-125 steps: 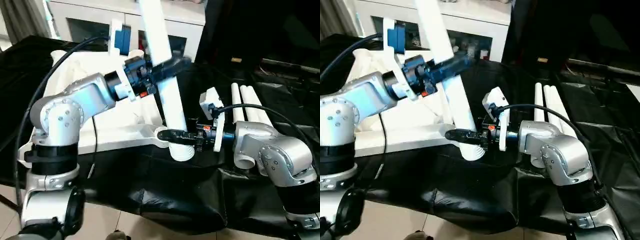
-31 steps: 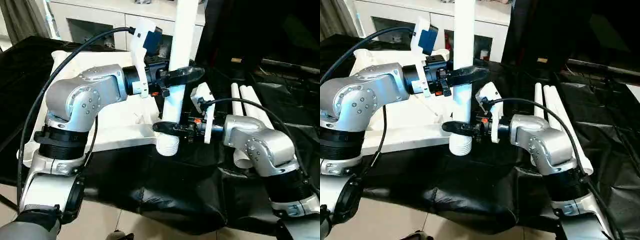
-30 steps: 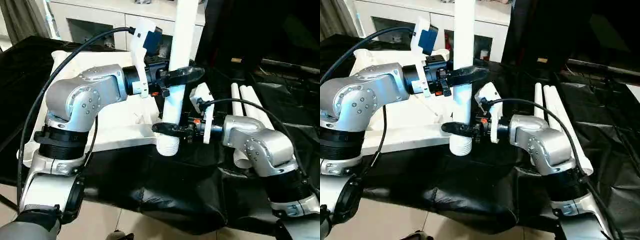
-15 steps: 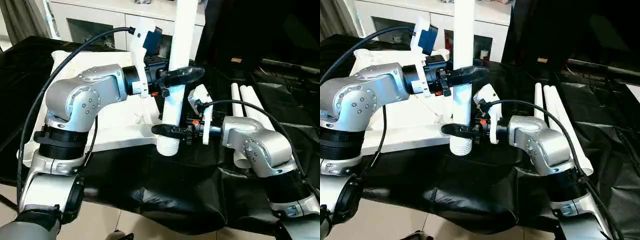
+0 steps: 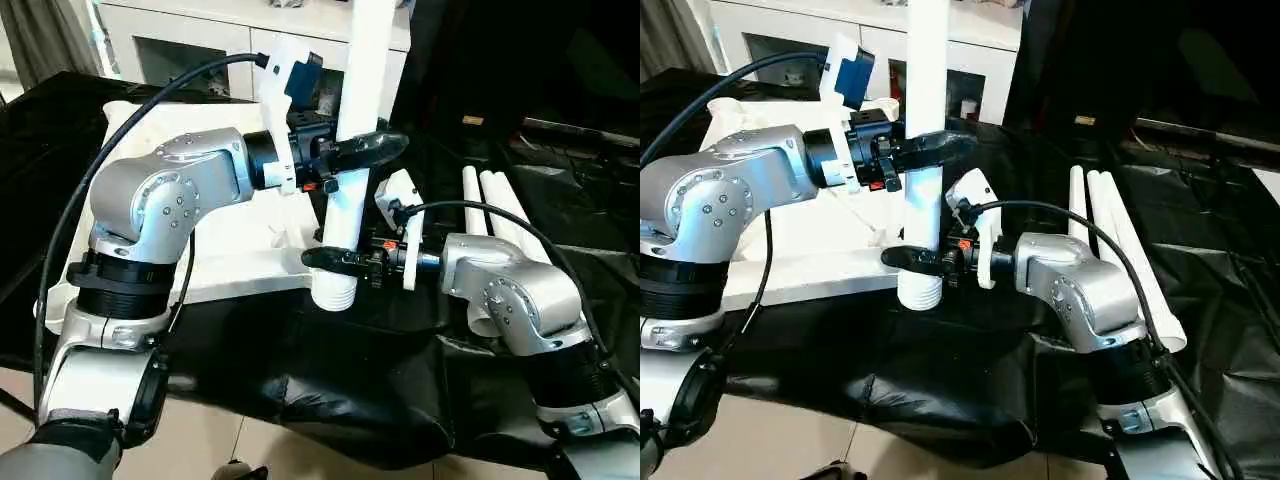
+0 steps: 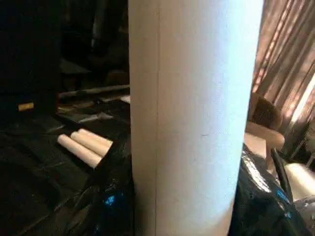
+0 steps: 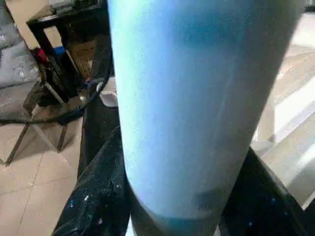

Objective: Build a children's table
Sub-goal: Pick table leg

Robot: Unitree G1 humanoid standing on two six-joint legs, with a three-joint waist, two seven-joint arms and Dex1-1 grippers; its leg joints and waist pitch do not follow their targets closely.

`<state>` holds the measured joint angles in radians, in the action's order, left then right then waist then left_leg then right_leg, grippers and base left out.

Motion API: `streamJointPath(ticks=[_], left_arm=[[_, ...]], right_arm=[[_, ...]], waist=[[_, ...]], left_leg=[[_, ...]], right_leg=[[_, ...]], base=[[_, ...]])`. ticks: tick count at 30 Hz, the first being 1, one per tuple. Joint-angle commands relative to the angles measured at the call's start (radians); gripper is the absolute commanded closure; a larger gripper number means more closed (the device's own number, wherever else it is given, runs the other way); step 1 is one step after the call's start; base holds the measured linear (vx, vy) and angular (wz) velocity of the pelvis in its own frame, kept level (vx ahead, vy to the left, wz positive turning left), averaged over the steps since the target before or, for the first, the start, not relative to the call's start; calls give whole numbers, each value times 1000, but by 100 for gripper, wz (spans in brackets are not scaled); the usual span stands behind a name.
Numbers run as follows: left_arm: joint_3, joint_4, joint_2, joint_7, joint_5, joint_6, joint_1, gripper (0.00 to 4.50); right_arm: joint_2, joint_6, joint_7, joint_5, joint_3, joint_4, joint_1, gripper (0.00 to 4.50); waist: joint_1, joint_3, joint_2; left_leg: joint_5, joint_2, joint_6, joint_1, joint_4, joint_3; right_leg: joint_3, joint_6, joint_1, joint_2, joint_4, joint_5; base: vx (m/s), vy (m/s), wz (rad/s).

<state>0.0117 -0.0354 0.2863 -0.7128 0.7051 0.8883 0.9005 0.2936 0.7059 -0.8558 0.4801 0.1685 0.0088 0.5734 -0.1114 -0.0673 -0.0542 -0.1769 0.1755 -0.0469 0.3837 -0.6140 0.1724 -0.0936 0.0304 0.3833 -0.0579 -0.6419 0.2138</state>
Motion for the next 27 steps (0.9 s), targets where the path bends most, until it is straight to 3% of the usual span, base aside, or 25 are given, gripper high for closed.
streamJointPath(ticks=[1, 2, 3, 4, 6, 8, 9, 13, 16, 17, 19, 23, 24, 25, 27], left_arm=[[33, 40, -24, -5, 64, 0, 7, 200], [42, 41, -34, -1, 76, 0, 4, 181], [42, 41, -34, -1, 76, 0, 4, 168], [82, 38, -80, 23, 98, -47, -8, 168], [102, 34, -107, 17, 112, -94, -18, 158], [124, 27, -134, 13, 128, -123, -26, 158], [136, 27, -146, 2, 147, -129, -30, 158], [265, -2, -243, 60, 309, -129, -16, 158], [377, -28, -320, 143, 429, -198, -4, 158], [398, -23, -330, 152, 457, -216, -7, 158], [409, -10, -329, 155, 470, -233, -15, 158], [390, 13, -277, 183, 362, -233, -33, 158], [292, 3, -196, 218, 162, -272, -58, 158], [137, -14, -78, 254, -114, -358, -102, 158], [2, -31, 26, 259, -321, -462, -153, 158]], right_arm=[[2, -2, 24, 4, -26, 4, -15, 264], [-2, -5, 28, 8, -32, 3, -16, 264], [-2, -5, 28, 8, -32, 3, -16, 264], [-25, -15, 47, 21, -58, 5, -16, 264], [-43, -22, 56, 36, -77, 7, -15, 264], [-60, -30, 66, 47, -93, 11, -13, 264], [-65, -34, 69, 50, -96, 13, -13, 264], [-103, -62, 101, 63, -126, 24, -13, 264], [-144, -93, 163, 65, -172, 50, -6, 265], [-153, -104, 184, 62, -184, 60, -3, 265], [-159, -117, 208, 53, -193, 73, 1, 265], [-148, -146, 247, 0, -187, 99, 7, 265], [-138, -182, 287, -51, -182, 135, 14, 265], [-128, -228, 322, -102, -179, 185, 22, 265], [-117, -296, 333, -147, -167, 223, 21, 265]], waist=[[2, 80, 25], [0, 80, 30], [1, 80, 28], [1, 79, 34], [-1, 81, 27], [-2, 80, 29], [-3, 81, 34], [-5, 80, 39], [-5, 79, 43], [-4, 79, 39], [-4, 80, 43], [2, 79, 49], [2, 79, 51], [5, 76, 47], [2, 74, 51]], left_leg=[[-118, 66, -46, -22, 69, -25], [-120, 65, -45, -22, 70, -26], [-124, 64, -45, -22, 70, -25], [-130, 64, -45, -20, 70, -26], [-132, 63, -35, -20, 68, -25], [-123, 63, -27, -18, 69, -25], [-125, 64, -28, -19, 68, -25], [-133, 61, -28, -16, 66, -24], [-147, 62, -24, -15, 66, -25], [-151, 61, -23, -13, 67, -25], [-139, 60, -18, -15, 68, -25], [-139, 62, -32, -19, 73, -27], [-139, 64, -33, -21, 74, -29], [-157, 66, -41, -23, 81, -32], [-189, 68, -57, -26, 85, -38]], right_leg=[[70, 216, -58, -103, 68, 2], [70, 218, -58, -102, 66, -5], [70, 217, -59, -102, 68, -6], [70, 218, -60, -102, 68, -7], [70, 224, -62, -106, 72, -3], [71, 218, -62, -104, 72, 6], [69, 216, -61, -105, 72, 5], [68, 242, -62, -105, 71, 10], [68, 242, -61, -105, 75, 25], [68, 242, -63, -106, 79, 39], [68, 215, -62, -101, 77, 48], [68, 173, -58, -95, 77, 54], [69, 160, -57, -96, 81, 60], [69, 119, -53, -94, 82, 100], [72, 40, -48, -100, 91, 191]], base=[[0, 0, 0], [0, 0, 0], [0, 0, 0], [0, 0, 0], [0, 0, 0], [0, 0, 0], [0, 0, 0], [0, 0, 0], [0, 0, 0], [0, 0, 0], [0, 0, 0], [0, 0, 0], [0, 0, 0], [0, 0, 0], [0, 0, 0]])
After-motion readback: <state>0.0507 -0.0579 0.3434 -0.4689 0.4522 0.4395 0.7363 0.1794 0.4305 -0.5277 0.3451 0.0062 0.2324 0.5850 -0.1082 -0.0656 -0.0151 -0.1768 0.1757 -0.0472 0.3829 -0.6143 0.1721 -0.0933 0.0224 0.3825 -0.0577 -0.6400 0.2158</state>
